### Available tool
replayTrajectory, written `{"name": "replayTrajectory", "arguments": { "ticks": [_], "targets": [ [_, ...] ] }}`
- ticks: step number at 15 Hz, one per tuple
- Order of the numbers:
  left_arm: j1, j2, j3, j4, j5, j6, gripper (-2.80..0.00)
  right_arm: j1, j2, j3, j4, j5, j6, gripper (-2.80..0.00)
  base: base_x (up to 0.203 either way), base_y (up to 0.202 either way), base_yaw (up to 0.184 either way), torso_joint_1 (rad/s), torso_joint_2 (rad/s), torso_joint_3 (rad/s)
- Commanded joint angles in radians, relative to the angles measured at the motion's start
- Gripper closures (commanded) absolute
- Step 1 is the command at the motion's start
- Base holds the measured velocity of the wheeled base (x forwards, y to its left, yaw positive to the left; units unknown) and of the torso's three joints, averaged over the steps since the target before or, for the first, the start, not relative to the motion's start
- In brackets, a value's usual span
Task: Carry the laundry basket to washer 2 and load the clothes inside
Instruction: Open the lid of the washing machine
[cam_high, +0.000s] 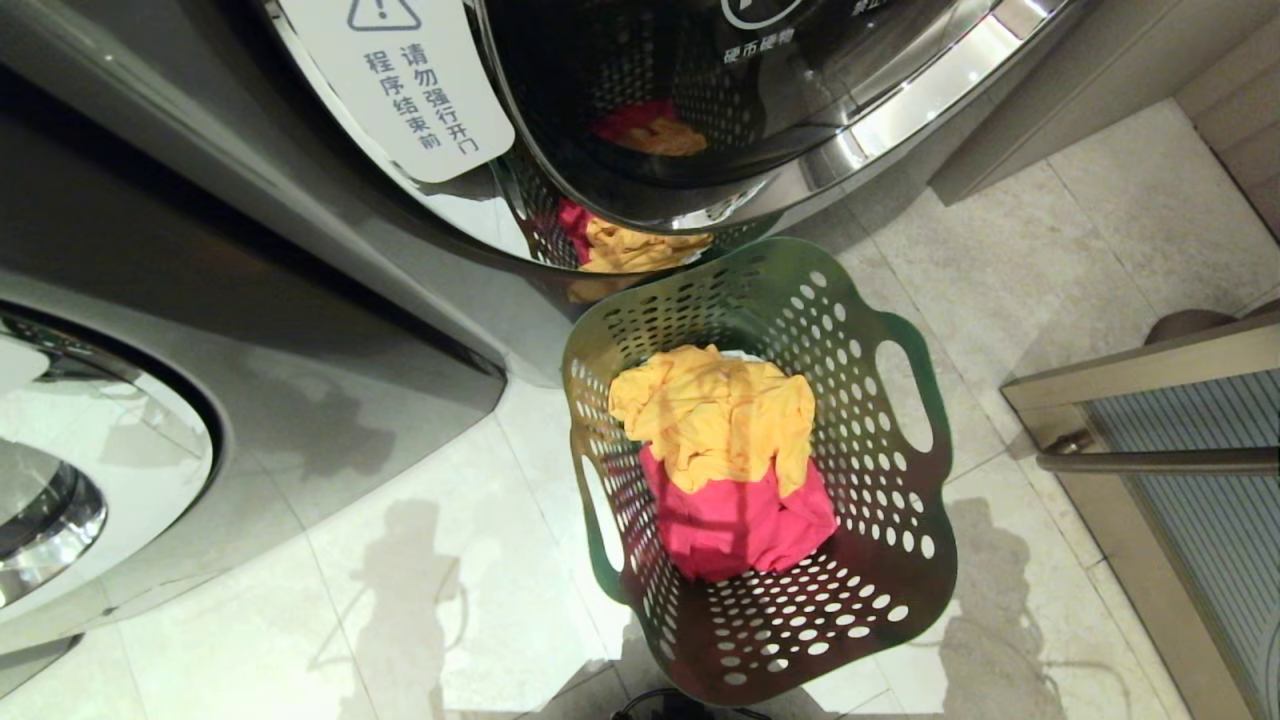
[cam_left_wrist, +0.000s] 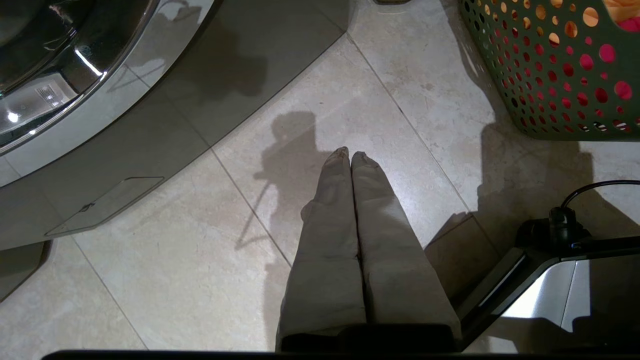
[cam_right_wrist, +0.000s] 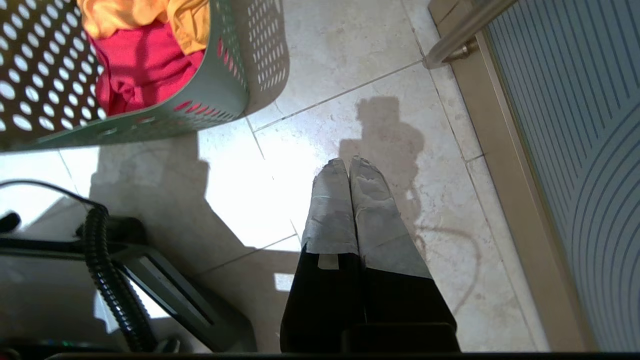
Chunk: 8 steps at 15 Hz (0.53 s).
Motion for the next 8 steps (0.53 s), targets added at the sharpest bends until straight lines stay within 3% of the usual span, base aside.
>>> {"name": "replayTrajectory", "arguments": {
  "ticks": [1, 3, 8],
  "targets": [
    [0.001, -0.010, 0.002, 0.002, 0.001, -0.003, 0.00, 0.002, -0.021, 0.006, -0.012, 0.005, -0.037, 0.00, 0.000, 0.000, 0.000, 0.000, 0.00, 0.000],
    [-0.001, -0.010, 0.002, 0.007, 0.005, -0.024, 0.00, 0.002, -0.021, 0.014, -0.034, 0.033, -0.119, 0.00, 0.000, 0.000, 0.000, 0.000, 0.00, 0.000],
    [0.000, -0.010, 0.002, 0.008, 0.003, -0.022, 0.00, 0.002, -0.021, 0.015, -0.028, 0.019, -0.049, 0.00, 0.000, 0.000, 0.000, 0.000, 0.00, 0.000]
  ]
}}
